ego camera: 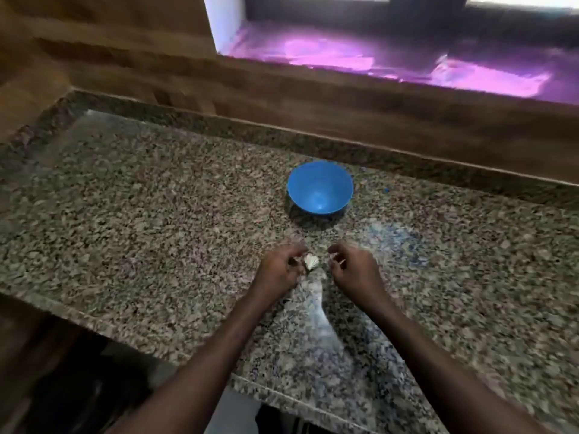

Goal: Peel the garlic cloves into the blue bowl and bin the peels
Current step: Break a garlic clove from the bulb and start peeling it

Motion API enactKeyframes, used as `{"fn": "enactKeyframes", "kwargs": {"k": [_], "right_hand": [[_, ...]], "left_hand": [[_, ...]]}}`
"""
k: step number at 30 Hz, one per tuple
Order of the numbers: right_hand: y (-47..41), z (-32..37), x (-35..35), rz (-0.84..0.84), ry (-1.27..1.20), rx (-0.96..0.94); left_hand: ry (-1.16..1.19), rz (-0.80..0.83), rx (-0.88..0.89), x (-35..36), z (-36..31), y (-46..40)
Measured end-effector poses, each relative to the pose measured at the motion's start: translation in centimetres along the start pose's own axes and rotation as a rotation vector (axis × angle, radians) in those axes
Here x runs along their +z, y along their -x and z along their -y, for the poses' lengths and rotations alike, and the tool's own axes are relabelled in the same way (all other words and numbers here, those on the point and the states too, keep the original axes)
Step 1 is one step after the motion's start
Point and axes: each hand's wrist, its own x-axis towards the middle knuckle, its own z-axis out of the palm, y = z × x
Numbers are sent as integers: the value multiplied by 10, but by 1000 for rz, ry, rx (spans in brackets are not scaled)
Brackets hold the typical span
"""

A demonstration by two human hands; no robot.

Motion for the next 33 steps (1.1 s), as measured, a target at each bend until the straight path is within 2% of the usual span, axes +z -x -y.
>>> {"fn": "enactKeyframes", "kwargs": {"k": [5,9,12,14,16,19,25,29,33], "right_hand": [[-6,-10,30,72,-119,133],[-7,-12,41,34,-165,171],[-10,-11,42,37,-256,258],[-10,-8,37,48,-376,330],[-7,-1,30,46,-622,419],[0,9,23,32,-940,517],[8,15,21,61,-1142,570],[4,17,20,29,-1179,603],[-1,16,13,74,-1216,673]], "left_hand": [[-62,118,-8,19,9,-13],[31,99,-32,19,11,-18],[188,76,-119,18,15,-20],[391,83,-244,14,17,-20],[591,118,-344,7,14,-19],[699,158,-384,-1,9,-21],[690,120,-349,-6,5,-18],[688,199,-321,-10,8,-19],[652,216,-308,-17,13,-28]]}}
